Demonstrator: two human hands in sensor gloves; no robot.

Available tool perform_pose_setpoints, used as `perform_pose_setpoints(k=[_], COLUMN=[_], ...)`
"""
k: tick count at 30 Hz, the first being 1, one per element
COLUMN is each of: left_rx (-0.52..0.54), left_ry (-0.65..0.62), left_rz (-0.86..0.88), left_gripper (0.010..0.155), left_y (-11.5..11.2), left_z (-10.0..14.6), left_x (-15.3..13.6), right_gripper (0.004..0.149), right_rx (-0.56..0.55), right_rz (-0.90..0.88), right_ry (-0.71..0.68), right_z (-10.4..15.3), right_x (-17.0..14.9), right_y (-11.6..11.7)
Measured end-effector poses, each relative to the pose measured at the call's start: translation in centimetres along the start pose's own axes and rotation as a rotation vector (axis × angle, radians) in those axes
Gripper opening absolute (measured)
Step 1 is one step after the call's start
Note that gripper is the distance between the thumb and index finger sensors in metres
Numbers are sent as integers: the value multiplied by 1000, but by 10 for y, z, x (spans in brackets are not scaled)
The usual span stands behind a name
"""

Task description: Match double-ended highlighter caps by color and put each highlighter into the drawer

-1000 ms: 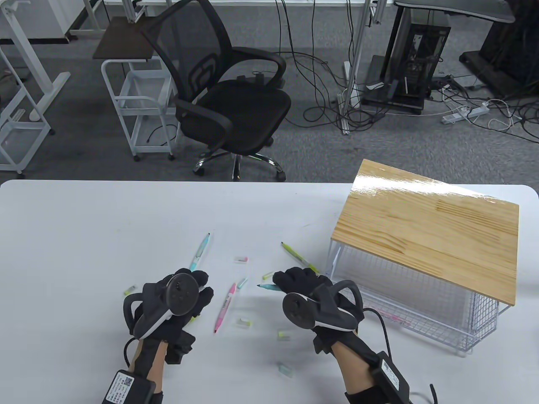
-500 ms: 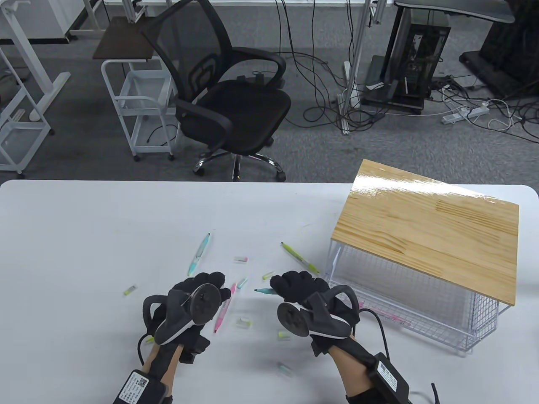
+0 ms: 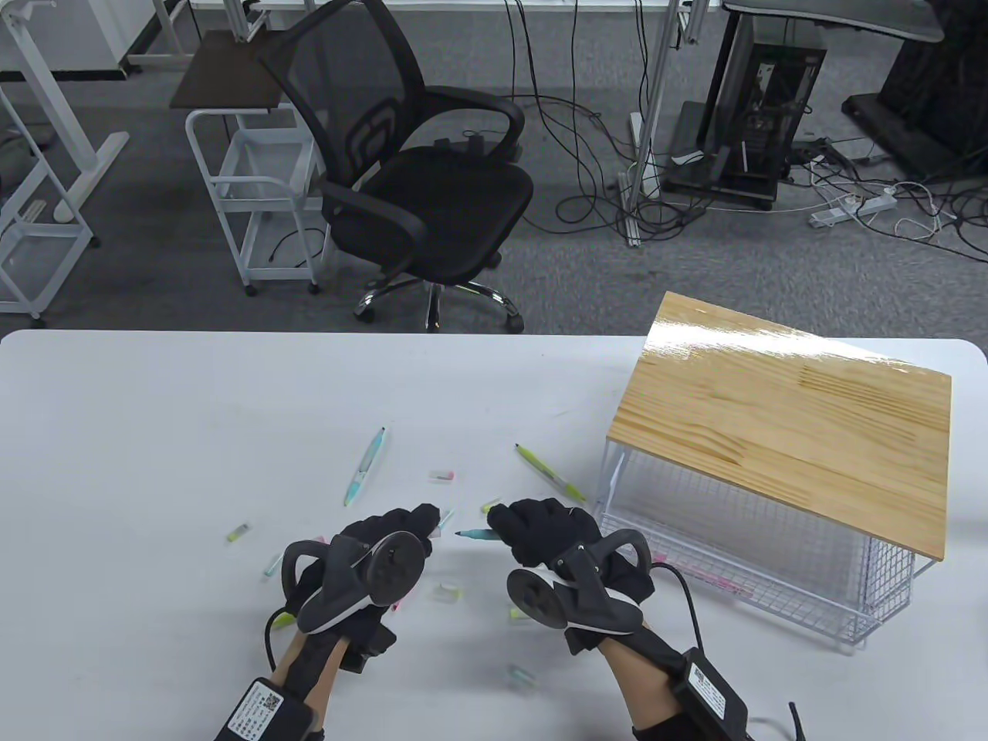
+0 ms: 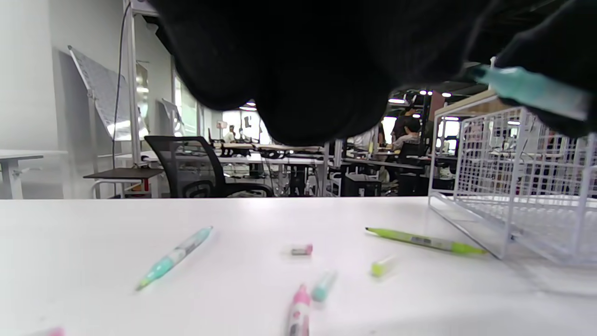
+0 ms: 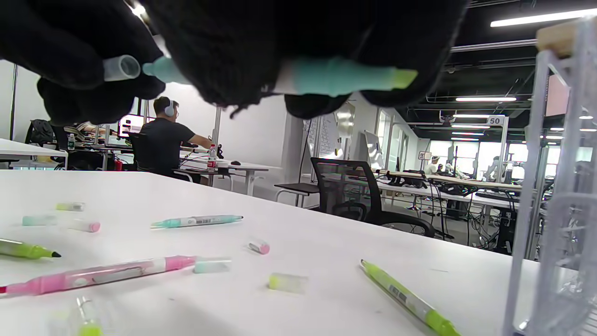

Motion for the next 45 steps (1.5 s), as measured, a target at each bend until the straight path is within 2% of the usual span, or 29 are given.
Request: perform_pose_setpoints(k=[25,32,35,45], left_rx=[2,21,69,123], left_ry=[-69,-82,-97,-113], left_rz=[-31,-37,-40,5], left_gripper=[49,48,48,47], left_y=[-2,-1,1,8], left_z=[3,5,7,11], left_x=[18,21,24,27], right_gripper=[55,59,59,53], right_rx=[-10,-67,-88,-183], right_rz=[-43,-72,-119,-207], right_ry=[-34,-40,-37,-59], right_z=[1,2,3,6], right_x=[8,6,2,-3], right_y=[0,-4,-6,-11])
Point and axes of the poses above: the tracker on the back of each hand, its own x axis roughly to the thumb side, its own z axis roughly from the fingertips to the wrist, y = z × x, the point moved 1 cm from there along -z, roughly from the wrist to the fingertips, and after that the axes turned 4 degrees about y, right-handed, at the moved point
